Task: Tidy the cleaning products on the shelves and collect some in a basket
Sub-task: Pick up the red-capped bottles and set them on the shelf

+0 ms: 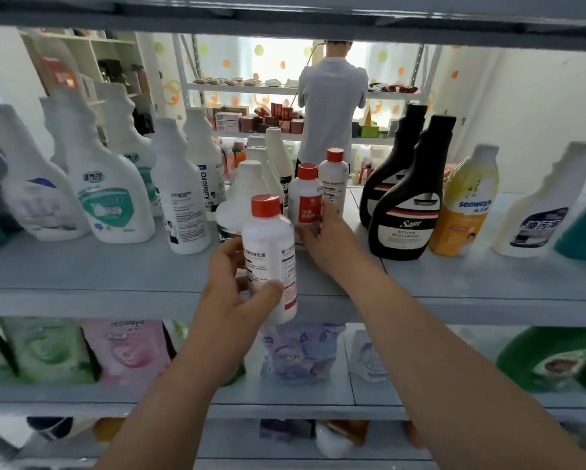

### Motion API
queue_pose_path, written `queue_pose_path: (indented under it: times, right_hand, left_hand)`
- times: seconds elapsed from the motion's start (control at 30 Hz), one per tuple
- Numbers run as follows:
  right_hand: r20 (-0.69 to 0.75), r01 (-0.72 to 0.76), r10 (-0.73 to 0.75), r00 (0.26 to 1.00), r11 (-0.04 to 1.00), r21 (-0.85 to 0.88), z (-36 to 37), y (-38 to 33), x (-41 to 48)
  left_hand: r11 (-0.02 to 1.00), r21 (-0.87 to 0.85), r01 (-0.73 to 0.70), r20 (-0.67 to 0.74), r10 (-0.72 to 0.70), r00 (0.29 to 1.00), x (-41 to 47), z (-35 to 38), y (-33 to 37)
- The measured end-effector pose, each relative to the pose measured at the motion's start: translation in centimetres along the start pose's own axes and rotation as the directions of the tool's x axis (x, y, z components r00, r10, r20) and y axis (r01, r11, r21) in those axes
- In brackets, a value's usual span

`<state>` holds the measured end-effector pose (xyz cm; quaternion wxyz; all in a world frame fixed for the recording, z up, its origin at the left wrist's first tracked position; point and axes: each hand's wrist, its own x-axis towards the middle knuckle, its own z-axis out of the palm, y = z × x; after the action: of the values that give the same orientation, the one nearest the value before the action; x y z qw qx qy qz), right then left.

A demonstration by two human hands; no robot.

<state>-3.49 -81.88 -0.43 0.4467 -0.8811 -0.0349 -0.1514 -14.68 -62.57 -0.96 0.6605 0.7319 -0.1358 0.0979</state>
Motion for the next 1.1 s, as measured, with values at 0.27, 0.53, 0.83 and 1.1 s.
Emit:
queue_pose_path:
  times: [0.27,0.53,0.83,1.1]
  right_hand:
    - [0.064,-0.057,0.066,0.996,0.990,-0.132,0.2,-1.0,-3.0]
    - [0.157,-0.084,0.009,0.988,0.876,0.475,0.3,-4.8,-17.1]
    - [0.263,-0.419,0.428,0.865,0.327,0.847,2.6,-2.5,-22.3]
    - [0.088,-0.182,0.172,0.981,0.668,0.721,-2.1,-0.7,-23.5]
  left_hand:
    - [0.922,-0.325,0.211,0.104,-0.187,0.977,-2.4,-1.7,-0.1]
    - [0.887,-0.356,0.294,0.204,-0.233,0.951,-6.4,-2.3,-1.6]
    - [0.917,-0.275,0.288,0.222,-0.231,0.947,-10.9,1.1,-3.0]
    - [0.932,-0.155,0.329,0.164,-0.304,0.939,-10.7,4.0,-1.6]
